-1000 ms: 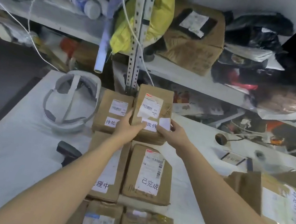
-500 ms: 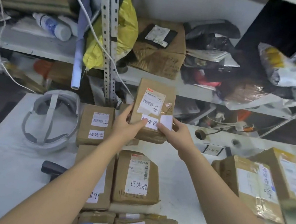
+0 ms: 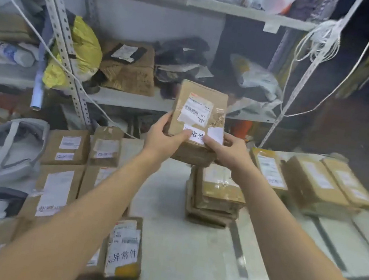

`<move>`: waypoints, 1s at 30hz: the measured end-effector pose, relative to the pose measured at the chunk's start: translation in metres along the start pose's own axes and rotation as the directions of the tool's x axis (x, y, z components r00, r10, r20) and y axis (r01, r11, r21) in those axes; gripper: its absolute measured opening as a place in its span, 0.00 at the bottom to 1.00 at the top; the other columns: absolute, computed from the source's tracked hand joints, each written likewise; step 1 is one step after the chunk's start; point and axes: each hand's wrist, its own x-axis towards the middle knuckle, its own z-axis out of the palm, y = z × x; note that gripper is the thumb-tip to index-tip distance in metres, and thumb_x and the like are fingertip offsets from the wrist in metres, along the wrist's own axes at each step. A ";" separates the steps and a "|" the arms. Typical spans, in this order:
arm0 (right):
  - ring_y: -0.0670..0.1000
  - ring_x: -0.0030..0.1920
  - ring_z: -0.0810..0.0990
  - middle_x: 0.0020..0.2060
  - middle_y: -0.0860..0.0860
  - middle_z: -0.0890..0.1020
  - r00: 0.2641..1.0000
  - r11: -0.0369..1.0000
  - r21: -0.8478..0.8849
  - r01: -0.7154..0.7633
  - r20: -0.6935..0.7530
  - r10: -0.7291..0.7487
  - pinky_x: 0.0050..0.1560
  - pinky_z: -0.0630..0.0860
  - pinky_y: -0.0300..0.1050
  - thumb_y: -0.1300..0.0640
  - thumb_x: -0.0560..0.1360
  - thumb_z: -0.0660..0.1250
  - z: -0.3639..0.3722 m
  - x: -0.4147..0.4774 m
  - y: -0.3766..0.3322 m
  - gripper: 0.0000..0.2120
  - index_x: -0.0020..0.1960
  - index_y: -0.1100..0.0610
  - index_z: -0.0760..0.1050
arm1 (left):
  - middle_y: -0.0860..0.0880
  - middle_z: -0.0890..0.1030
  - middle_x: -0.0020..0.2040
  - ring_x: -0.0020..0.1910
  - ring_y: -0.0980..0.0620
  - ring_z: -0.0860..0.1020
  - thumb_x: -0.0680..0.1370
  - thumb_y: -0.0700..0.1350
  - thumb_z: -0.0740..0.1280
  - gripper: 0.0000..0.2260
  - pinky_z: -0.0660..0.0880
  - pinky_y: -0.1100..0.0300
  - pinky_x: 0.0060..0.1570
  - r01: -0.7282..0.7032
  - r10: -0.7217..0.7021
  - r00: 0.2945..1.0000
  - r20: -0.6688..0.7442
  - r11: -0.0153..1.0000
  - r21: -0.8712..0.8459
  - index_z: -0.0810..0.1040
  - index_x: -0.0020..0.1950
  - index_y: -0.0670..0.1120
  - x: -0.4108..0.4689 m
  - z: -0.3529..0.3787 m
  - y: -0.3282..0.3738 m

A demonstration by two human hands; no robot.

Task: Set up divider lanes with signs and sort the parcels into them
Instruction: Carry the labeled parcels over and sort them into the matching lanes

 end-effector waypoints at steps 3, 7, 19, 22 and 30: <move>0.45 0.49 0.84 0.49 0.43 0.85 0.999 0.999 -0.030 0.026 -0.037 -0.027 0.47 0.83 0.42 0.47 0.70 0.77 -0.072 -0.035 0.010 0.19 0.59 0.48 0.80 | 0.59 0.80 0.58 0.56 0.61 0.78 0.70 0.50 0.77 0.32 0.78 0.59 0.56 -0.027 0.027 0.999 0.045 1.000 0.007 0.71 0.72 0.55 -0.039 0.060 0.020; 0.47 0.52 0.84 0.52 0.44 0.85 0.992 0.999 -0.048 0.018 -0.126 -0.024 0.52 0.82 0.46 0.42 0.67 0.78 -0.154 -0.072 0.027 0.26 0.62 0.48 0.80 | 0.59 0.80 0.58 0.55 0.62 0.79 0.71 0.50 0.77 0.31 0.78 0.61 0.56 -0.057 0.057 0.993 0.106 0.998 -0.006 0.71 0.72 0.55 -0.080 0.138 0.038; 0.47 0.51 0.84 0.53 0.45 0.85 0.935 0.996 0.056 -0.069 -0.345 0.084 0.47 0.81 0.43 0.48 0.70 0.78 -0.348 -0.114 0.082 0.23 0.63 0.49 0.78 | 0.54 0.78 0.64 0.59 0.53 0.78 0.72 0.50 0.76 0.34 0.79 0.52 0.57 -0.055 0.081 0.939 0.336 0.995 -0.085 0.66 0.75 0.55 -0.125 0.345 0.058; 0.47 0.50 0.85 0.52 0.45 0.86 0.917 0.995 0.059 -0.085 -0.386 0.101 0.51 0.82 0.47 0.46 0.68 0.79 -0.391 -0.102 0.100 0.26 0.64 0.49 0.79 | 0.55 0.78 0.61 0.57 0.56 0.78 0.73 0.48 0.75 0.32 0.80 0.55 0.55 -0.033 0.070 0.925 0.374 0.994 -0.104 0.67 0.75 0.54 -0.117 0.397 0.055; 0.44 0.50 0.84 0.55 0.44 0.85 0.899 0.985 0.001 -0.174 -0.407 0.159 0.42 0.79 0.37 0.46 0.71 0.77 -0.500 -0.045 0.122 0.25 0.67 0.47 0.78 | 0.57 0.74 0.63 0.56 0.59 0.74 0.75 0.51 0.73 0.32 0.76 0.67 0.44 0.037 0.012 0.899 0.439 0.994 -0.102 0.64 0.76 0.56 -0.070 0.526 0.048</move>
